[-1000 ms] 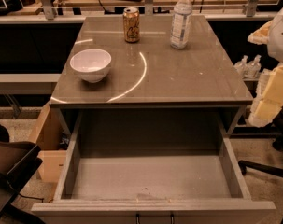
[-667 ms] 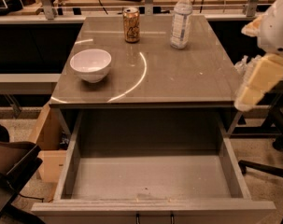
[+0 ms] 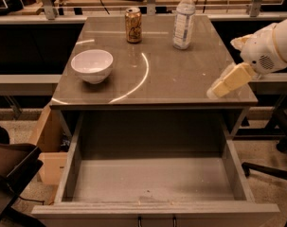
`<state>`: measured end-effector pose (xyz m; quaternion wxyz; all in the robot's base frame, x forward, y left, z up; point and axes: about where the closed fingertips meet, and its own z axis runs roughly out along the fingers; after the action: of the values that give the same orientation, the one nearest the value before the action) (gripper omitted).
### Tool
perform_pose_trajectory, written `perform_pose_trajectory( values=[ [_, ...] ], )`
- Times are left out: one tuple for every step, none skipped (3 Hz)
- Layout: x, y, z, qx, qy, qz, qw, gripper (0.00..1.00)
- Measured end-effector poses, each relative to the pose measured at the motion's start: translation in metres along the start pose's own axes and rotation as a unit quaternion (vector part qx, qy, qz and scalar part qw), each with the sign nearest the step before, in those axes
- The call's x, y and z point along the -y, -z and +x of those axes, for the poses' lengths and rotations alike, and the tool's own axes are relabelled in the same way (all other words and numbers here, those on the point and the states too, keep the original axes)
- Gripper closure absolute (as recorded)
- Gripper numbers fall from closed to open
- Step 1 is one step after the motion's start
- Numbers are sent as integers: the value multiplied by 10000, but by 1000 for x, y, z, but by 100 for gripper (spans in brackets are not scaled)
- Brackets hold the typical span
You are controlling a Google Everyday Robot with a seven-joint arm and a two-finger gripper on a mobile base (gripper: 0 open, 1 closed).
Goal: Place blue plastic bottle into top drawer
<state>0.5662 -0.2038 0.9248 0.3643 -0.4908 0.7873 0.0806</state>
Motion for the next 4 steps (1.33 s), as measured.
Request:
perform_pose_trajectory(
  values=[
    [11,-30,-7,1176,-465,73,9919,0],
    [34,-42,-20,2190,-736,467,9718,0],
    [49,-42,-38,2476,-759,811,9625,0],
    [49,-42,-38,2476,-759,811,9625,0]
  ],
)
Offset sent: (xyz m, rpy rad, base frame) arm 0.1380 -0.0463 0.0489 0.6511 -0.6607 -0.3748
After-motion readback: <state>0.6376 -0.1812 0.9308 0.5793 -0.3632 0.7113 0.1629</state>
